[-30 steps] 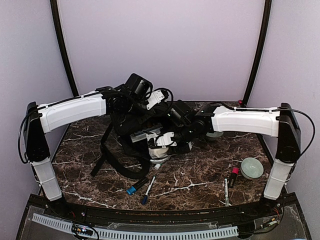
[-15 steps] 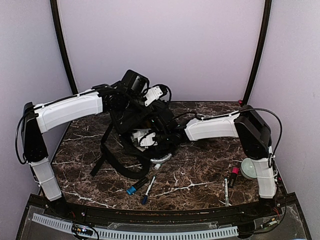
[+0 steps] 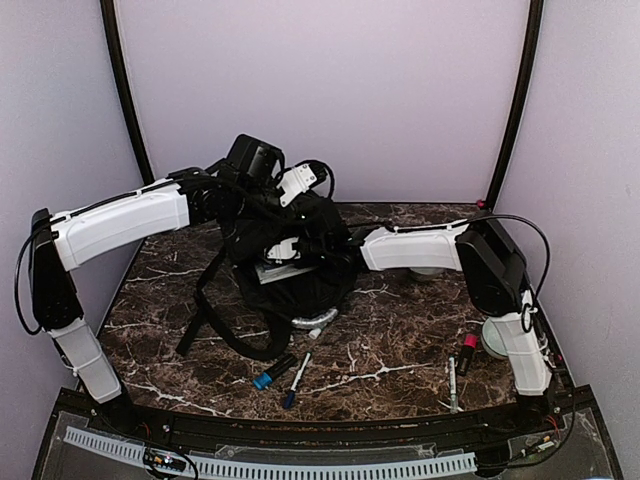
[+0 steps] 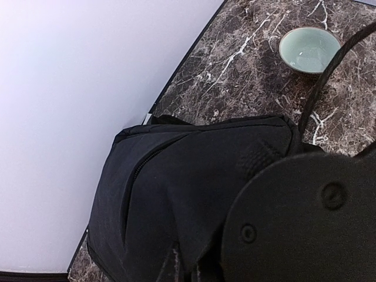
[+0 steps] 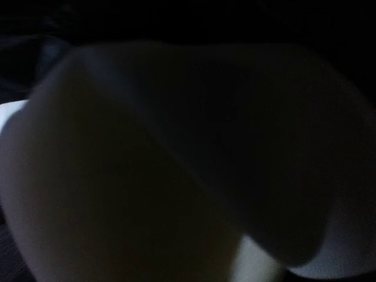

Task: Pack the student bag
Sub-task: Place the pencil case in the largest pocket of the bag, then place the largest pocket of the bag in the student bag.

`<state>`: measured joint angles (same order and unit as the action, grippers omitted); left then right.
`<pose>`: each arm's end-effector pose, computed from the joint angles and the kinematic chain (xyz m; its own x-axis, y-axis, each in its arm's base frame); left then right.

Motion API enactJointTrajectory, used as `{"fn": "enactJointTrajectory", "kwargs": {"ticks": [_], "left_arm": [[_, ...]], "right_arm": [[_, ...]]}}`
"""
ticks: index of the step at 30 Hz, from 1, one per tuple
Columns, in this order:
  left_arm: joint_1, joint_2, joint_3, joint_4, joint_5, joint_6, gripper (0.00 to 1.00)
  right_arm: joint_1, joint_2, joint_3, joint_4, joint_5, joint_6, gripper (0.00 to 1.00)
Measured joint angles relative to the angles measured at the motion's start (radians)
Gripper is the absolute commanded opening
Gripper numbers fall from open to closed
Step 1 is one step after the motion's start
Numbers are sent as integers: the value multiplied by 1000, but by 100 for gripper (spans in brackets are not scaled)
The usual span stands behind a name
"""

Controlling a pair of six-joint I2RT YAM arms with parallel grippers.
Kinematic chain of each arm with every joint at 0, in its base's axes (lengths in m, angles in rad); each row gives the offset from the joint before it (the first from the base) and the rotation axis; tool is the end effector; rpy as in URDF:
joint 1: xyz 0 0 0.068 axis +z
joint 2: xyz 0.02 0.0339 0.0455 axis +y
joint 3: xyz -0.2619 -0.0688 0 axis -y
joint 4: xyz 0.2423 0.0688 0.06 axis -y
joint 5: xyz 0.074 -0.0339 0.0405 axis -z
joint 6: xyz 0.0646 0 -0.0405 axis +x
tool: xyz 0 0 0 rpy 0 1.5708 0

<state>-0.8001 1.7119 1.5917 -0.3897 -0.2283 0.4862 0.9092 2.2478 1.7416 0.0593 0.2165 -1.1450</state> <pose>0.3059 -0.2941 0.3365 -0.0384 0.6929 -0.7200 0.6550 0.5616 0.5055 0.3481 0.4244 0.1934 0.4837 -0.8265 -0.2879 -0.5109 0.0004 -0.8596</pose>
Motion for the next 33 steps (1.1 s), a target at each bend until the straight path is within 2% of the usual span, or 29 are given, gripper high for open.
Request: {"fn": "enactJointTrajectory", "kwargs": {"ticks": [7, 11, 15, 21, 33], "left_arm": [[13, -5, -18, -4, 15, 0, 0], [18, -5, -24, -2, 19, 0, 0], [18, -5, -30, 0, 27, -1, 0], [10, -5, -62, 12, 42, -1, 0], [5, -23, -129, 63, 57, -28, 0]], "right_arm": [[2, 207, 131, 259, 40, -36, 40], [2, 258, 175, 338, 59, -50, 61], [1, 270, 160, 397, 76, -73, 70], [-5, 173, -62, 426, 41, -71, 74], [31, -153, -388, 298, -18, 24, 74]]}}
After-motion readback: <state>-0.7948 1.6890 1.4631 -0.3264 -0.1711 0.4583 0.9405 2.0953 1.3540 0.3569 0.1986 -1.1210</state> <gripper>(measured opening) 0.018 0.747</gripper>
